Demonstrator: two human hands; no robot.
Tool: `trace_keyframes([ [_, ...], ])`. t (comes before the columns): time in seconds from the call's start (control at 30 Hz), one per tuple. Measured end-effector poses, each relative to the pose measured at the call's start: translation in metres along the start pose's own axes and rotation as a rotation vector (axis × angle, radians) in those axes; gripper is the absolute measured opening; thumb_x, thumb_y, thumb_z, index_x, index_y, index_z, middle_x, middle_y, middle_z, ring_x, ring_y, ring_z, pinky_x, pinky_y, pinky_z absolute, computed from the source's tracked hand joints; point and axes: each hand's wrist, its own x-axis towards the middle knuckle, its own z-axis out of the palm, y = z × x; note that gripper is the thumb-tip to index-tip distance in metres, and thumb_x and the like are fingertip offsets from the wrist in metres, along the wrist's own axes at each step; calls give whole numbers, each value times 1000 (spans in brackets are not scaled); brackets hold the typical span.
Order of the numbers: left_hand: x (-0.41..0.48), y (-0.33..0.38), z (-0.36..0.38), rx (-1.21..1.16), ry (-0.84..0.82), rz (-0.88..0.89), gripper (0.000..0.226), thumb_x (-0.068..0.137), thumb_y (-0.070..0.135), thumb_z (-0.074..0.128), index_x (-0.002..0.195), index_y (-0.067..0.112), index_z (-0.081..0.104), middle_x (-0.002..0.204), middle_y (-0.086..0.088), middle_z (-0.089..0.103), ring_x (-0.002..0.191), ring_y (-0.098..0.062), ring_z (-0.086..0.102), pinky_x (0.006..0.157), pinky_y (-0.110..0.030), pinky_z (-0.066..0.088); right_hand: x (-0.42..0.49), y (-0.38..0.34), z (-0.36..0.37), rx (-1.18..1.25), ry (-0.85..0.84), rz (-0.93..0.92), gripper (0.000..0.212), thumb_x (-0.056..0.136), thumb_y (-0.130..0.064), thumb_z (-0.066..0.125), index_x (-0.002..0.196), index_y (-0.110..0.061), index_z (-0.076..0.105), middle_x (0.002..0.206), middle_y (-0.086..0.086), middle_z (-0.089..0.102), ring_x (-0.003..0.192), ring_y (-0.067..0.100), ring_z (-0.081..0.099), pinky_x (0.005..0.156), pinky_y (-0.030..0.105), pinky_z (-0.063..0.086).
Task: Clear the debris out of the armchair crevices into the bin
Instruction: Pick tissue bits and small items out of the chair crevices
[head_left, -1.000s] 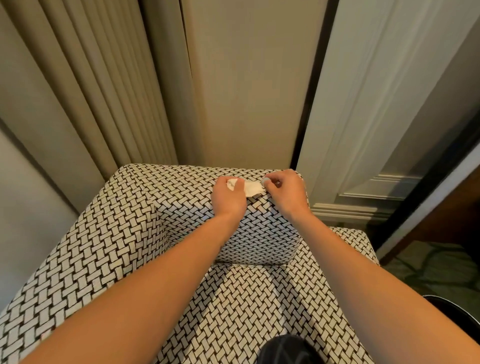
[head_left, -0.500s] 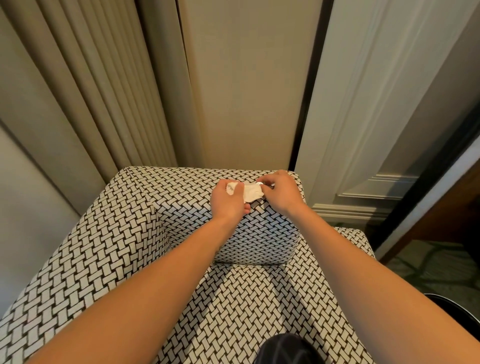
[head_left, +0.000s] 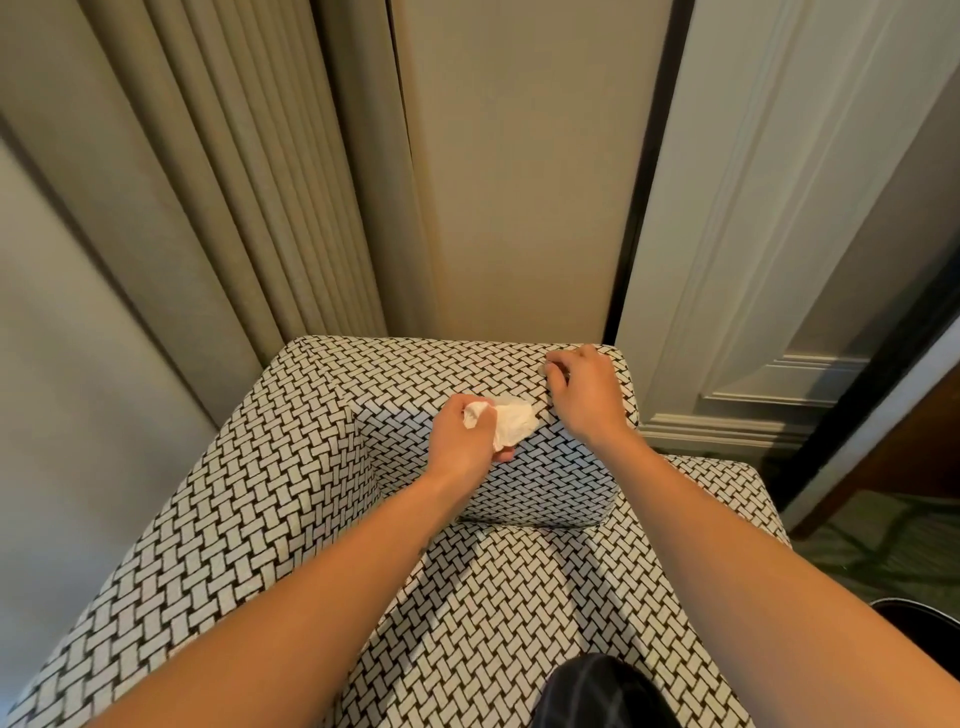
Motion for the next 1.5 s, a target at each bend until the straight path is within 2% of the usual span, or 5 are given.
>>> trace_keyframes([
  [0.3,-21,-19,-25,4,8,-129,16,104,7,50,119,9,55,138,-14,53,107,-30,65,67,-25,63,-44,-12,-3,190,-6,-112,28,105,-21,47,126,-22,66,125,-6,62,116,9,51,102,31,44],
  [0.6,-58,-49,-70,-196,33,-330,33,97,-10,47,116,12,61,128,-11,60,104,-28,68,81,-37,63,-85,-29,26,351,-221,-77,26,105,-18,48,118,-24,69,87,-13,68,52,4,51,49,19,42],
  [0.8,-66,-76,-100,-205,170,-475,40,96,-15,40,106,13,66,133,-13,52,98,-32,66,68,-36,63,-102,-18,64,285,-516,8,26,105,-17,48,121,-24,67,94,-2,70,56,10,48,46,23,40],
  [0.97,-52,-63,-96,-301,240,-506,32,100,-7,44,110,13,67,101,-5,55,87,-24,62,92,-45,60,-109,-9,91,205,-671,43,26,105,-17,47,124,-19,65,104,1,70,47,4,39,43,17,36],
  [1.5,-45,-77,-90,-458,388,-586,25,106,26,38,90,20,56,89,-5,64,80,-23,59,83,-39,53,-121,9,182,-43,-610,75,33,105,-25,46,131,-10,60,100,5,70,75,16,63,64,27,48],
])
